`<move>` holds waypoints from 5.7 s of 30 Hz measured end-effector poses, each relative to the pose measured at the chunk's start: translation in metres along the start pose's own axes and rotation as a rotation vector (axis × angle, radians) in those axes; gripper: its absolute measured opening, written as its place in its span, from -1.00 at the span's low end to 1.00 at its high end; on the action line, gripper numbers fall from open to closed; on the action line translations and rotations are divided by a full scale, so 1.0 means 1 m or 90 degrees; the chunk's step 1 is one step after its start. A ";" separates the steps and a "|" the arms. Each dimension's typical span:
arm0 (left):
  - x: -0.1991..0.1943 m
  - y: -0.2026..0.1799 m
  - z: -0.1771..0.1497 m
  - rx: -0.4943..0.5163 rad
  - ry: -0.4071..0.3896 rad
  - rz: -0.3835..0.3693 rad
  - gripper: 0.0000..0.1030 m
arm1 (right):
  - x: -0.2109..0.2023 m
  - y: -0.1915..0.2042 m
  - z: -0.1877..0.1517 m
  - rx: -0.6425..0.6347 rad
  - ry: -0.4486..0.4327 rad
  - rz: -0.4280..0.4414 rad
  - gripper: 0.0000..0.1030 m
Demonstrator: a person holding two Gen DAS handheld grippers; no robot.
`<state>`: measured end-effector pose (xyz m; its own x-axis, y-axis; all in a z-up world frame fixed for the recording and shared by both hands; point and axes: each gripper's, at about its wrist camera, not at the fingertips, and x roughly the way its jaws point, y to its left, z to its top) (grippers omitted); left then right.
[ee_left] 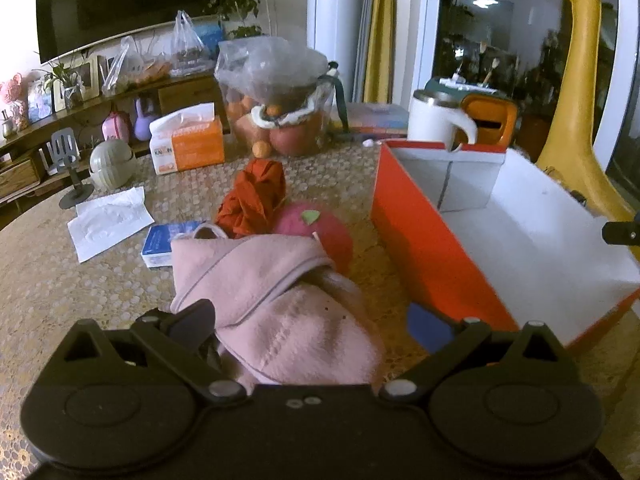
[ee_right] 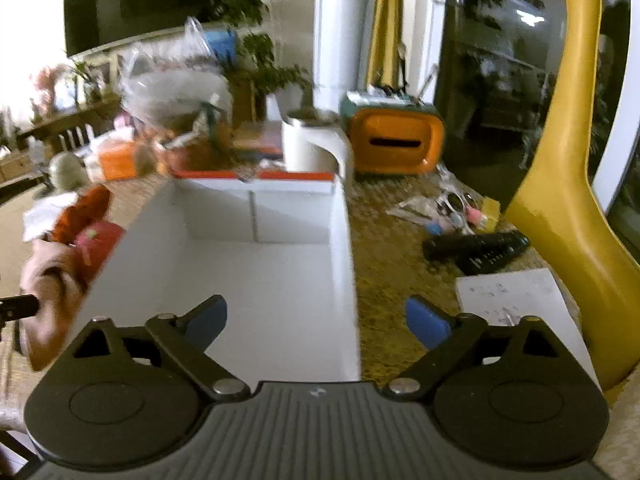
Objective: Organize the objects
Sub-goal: 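Close the left gripper on the pink knitted cloth, then lift the pink cloth with the left gripper and carry it over the box, then lower the pink cloth into the box and open the left gripper, then move the left gripper to the pink strawberry plush and grasp it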
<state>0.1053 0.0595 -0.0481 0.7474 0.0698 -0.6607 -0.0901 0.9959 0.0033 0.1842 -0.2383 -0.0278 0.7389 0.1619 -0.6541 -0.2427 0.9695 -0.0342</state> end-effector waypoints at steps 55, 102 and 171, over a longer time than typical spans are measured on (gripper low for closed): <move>-0.044 0.031 0.067 -0.044 -0.028 -0.062 -0.93 | 0.043 -0.014 0.000 -0.055 0.111 0.020 -0.88; 0.108 -0.162 0.137 0.062 0.029 -0.244 -0.93 | 0.044 -0.025 0.003 -0.030 0.130 0.065 -0.88; 0.042 -0.012 0.115 0.011 0.040 -0.102 0.98 | 0.042 -0.006 0.005 -0.070 0.146 0.042 -0.88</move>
<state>0.2137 0.0566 0.0106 0.7086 -0.0937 -0.6994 0.0392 0.9948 -0.0935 0.2203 -0.2367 -0.0511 0.5611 0.1656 -0.8110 -0.3618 0.9303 -0.0604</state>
